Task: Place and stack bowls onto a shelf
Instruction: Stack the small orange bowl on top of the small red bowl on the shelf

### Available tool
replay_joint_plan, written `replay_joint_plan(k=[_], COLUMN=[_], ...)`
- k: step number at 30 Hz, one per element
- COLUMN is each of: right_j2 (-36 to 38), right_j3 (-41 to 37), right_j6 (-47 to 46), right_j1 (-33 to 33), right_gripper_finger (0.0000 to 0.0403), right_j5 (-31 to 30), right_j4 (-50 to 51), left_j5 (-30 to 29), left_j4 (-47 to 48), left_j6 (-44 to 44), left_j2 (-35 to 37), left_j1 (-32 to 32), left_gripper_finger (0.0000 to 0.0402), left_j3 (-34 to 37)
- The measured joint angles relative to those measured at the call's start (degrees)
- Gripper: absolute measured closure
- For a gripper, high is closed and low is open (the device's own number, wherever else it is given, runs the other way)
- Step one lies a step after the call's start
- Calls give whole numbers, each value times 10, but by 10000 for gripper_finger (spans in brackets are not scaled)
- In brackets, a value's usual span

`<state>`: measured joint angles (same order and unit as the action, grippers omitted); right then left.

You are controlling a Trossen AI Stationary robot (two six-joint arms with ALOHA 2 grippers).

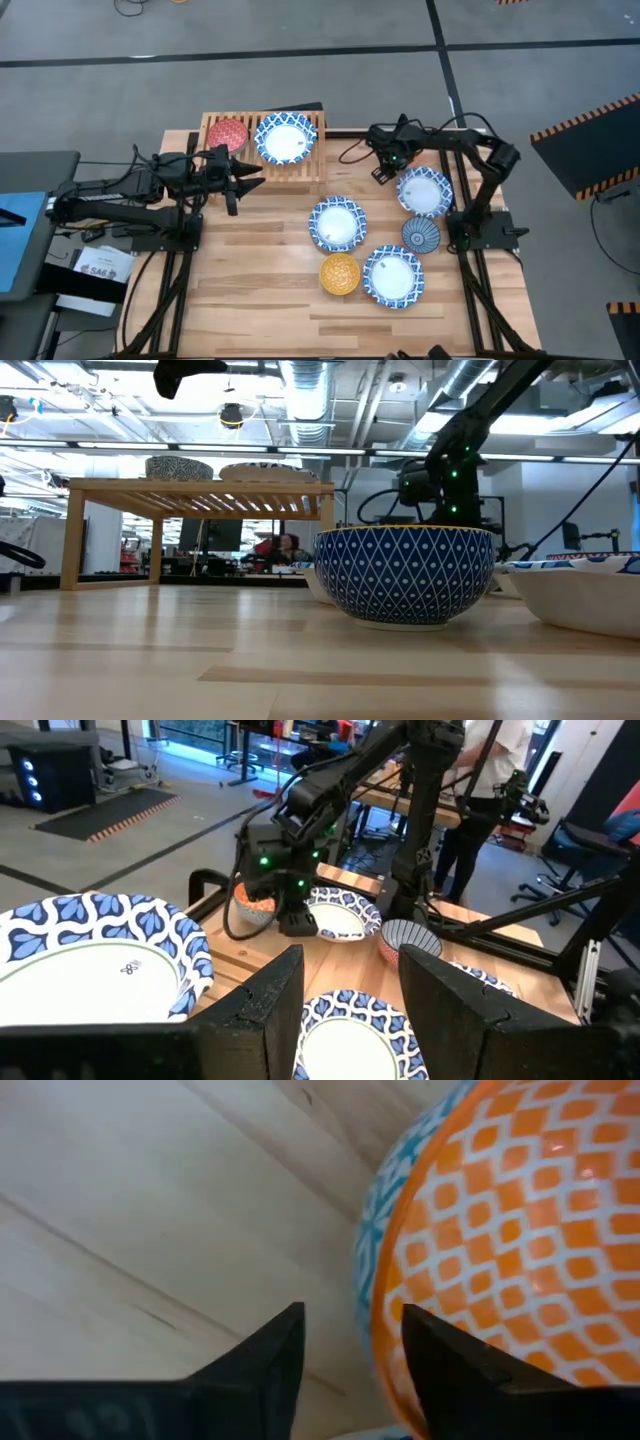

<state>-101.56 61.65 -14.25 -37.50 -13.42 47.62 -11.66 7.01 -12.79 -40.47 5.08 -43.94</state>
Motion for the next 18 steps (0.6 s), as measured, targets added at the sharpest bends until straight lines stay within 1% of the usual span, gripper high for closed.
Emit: replay_joint_plan(k=[2,6,11,15,16,18], right_j2=[3,36,115,181,194,215], right_j3=[0,0,20,76,94,132], right_j6=[10,35,83,135,151,182], right_j1=[5,21,56,119,140,187], right_gripper_finger=[258,365,366,366,366,366], right_j5=[-1,0,0,3,18,68], right_j4=[7,10,43,94,107,127], left_j5=[0,-2,-2,-2,-1,5], left_j4=[0,0,-5,-6,-7,-13], left_j6=[0,0,-1,-7,-15,-30], left_j2=[0,0,0,0,0,0], left_j1=[0,0,0,0,0,0], left_gripper_finger=[253,253,253,253,253,253], left_j3=[0,0,0,0,0,0])
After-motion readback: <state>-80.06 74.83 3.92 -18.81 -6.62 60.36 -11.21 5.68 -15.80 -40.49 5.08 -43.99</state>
